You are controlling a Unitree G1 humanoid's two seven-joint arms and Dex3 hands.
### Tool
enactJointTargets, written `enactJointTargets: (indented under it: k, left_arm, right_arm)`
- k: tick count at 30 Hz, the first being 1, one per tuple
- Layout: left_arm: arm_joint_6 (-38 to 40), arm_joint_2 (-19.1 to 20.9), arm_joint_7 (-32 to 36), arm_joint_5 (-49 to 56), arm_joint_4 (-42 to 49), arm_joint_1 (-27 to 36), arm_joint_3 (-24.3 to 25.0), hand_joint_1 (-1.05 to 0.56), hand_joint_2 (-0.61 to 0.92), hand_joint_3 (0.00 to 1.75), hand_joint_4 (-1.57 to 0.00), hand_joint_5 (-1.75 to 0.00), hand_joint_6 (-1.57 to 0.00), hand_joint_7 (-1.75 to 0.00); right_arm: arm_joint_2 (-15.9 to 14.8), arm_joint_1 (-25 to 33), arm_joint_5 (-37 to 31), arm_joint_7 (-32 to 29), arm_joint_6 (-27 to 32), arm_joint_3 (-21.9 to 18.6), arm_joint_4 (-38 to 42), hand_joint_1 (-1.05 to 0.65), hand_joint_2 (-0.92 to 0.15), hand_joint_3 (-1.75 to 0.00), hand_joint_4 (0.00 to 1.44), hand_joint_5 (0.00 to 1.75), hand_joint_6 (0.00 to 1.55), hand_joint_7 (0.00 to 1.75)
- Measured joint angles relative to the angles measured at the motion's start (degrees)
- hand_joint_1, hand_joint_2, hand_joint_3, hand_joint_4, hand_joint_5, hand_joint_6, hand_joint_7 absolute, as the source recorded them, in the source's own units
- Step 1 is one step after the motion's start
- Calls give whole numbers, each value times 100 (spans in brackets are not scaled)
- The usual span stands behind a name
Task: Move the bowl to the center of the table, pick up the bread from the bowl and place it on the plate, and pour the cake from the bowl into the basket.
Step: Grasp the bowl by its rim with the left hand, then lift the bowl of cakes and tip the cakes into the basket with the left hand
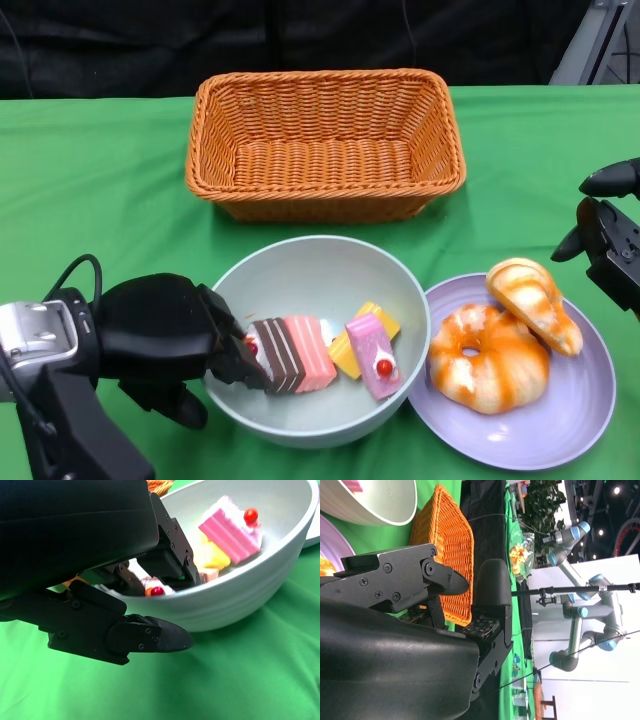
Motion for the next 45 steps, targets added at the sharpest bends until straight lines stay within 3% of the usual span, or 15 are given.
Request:
enactJointTargets:
  k: [6, 7, 8, 9, 10, 12, 13, 15, 20, 23, 35, 39, 42, 45]
  left_arm:
    - [170, 22, -118, -8, -219, 97, 5, -58, 92, 37, -39, -6, -42, -1]
    - [156, 24, -67, -8, -219, 114, 9, -48, 92, 28, -60, -11, -63, -6]
    - [121, 23, 30, -9, -206, 126, 15, -44, 92, 24, -69, -13, -72, -7]
    - [61, 20, 128, -13, -180, 132, 22, -41, 92, 20, -76, -27, -81, -10]
    - [-17, 5, 336, 1, -108, 136, 26, -38, 92, 15, -74, -76, -95, -14]
    - [-181, -58, 930, 130, 55, 137, 25, -35, 92, 5, -64, -143, -106, -23]
    - [-245, -103, 1291, 278, 152, 135, 18, -34, 92, 4, -60, -155, -101, -38]
    - [-287, -172, 1884, 546, 347, 124, -25, -35, 92, 4, -55, -171, -71, -103]
    - [-268, -284, 2821, 1020, 757, -18, -278, -33, 92, 13, -59, -175, -46, -161]
    - [-236, -329, 3174, 1178, 1003, -165, -427, -29, 92, 18, -61, -175, -42, -172]
    - [-294, -428, 4367, 1226, 1605, -345, -703, -18, 92, 24, -63, -175, -43, -175]
    - [-580, -425, 4447, 1020, 1623, -348, -654, -19, 92, 23, -65, -175, -47, -174]
    - [-891, -321, 4317, 683, 1451, -347, -485, -20, 92, 13, -66, -175, -58, -154]
    - [-1005, -211, 4121, 418, 1277, -332, -247, -17, 92, 21, -67, -175, -62, -148]
  right_arm:
    - [20, 9, -17, -147, 1, 1, -71, -4, -92, -65, 58, 175, 48, 148]
    - [21, 9, -19, -157, 1, 1, -92, -3, -92, -65, 59, 175, 48, 149]
    - [22, 9, -20, -165, 0, 1, -103, -3, -92, -66, 59, 175, 48, 149]
    - [23, 9, -22, -174, 0, 1, -105, -3, -92, -66, 59, 175, 48, 149]
    - [26, 9, -29, -186, -3, 1, -104, -3, -92, -66, 59, 175, 48, 149]
    - [34, 9, -57, -208, -31, 1, -104, -3, -91, -66, 60, 175, 48, 149]
    - [43, 9, -70, -213, -60, 1, -104, -4, -91, -66, 60, 175, 48, 149]
    - [56, 10, -90, -231, -77, 0, -104, -3, -91, -66, 60, 175, 49, 149]
    - [95, 11, -176, -284, -92, 3, -104, -2, -92, -66, 60, 175, 49, 149]
    - [127, 12, -184, -285, -161, 1, -103, -2, -92, -67, 60, 174, 49, 148]
    - [168, 12, -186, -255, -331, -3, -24, -1, -90, -70, 60, 173, 48, 148]
    - [185, 12, -182, -254, -358, -18, 16, 1, -89, -73, 61, 172, 51, 146]
    - [188, 12, -179, -245, -358, -47, 20, 0, -88, -73, 61, 171, 51, 145]
    - [189, 13, -180, -195, -375, -54, 67, -1, -88, -73, 62, 172, 50, 145]
